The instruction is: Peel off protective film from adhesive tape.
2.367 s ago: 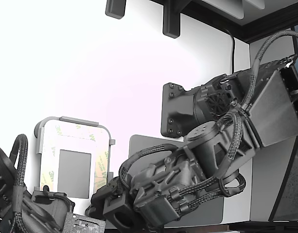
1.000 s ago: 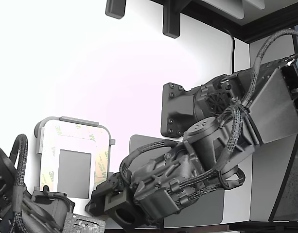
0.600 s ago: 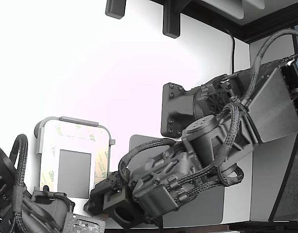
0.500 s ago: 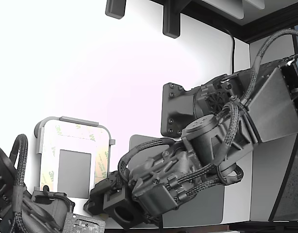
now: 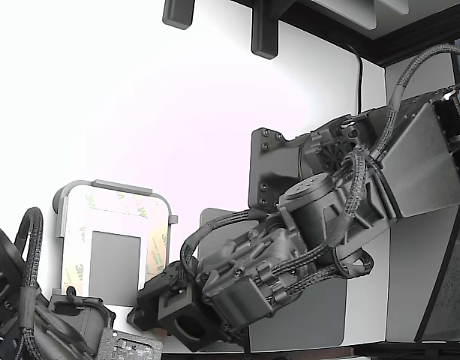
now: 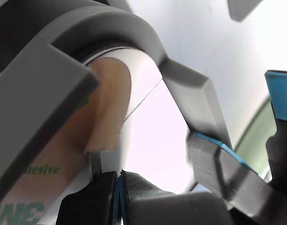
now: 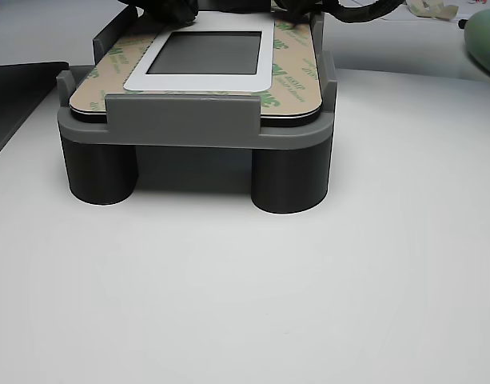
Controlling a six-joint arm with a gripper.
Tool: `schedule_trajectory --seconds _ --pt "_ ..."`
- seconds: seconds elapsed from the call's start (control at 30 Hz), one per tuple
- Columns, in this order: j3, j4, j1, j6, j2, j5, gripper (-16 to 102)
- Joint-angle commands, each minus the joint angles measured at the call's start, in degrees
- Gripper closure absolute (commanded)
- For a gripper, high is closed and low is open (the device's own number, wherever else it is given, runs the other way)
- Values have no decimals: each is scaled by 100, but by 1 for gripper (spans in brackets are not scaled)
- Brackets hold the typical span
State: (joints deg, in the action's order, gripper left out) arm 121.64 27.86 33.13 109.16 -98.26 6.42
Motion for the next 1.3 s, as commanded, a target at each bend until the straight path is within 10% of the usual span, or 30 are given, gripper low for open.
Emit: schedule_trajectory --seconds 0.0,1.0,1.13,1.17,1.2,1.27 --pt "-18 9 -105 18 -132 -26 97" --pt "167 -53 -299 114 -439 9 96" --pt "-202 457 -422 167 -519 0 66" --pt "-281 650 -431 167 -589 -88 47" --pt "-299 773 -431 158 -721 -158 -8" --pt "-229 976 -439 202 -1081 -264 3"
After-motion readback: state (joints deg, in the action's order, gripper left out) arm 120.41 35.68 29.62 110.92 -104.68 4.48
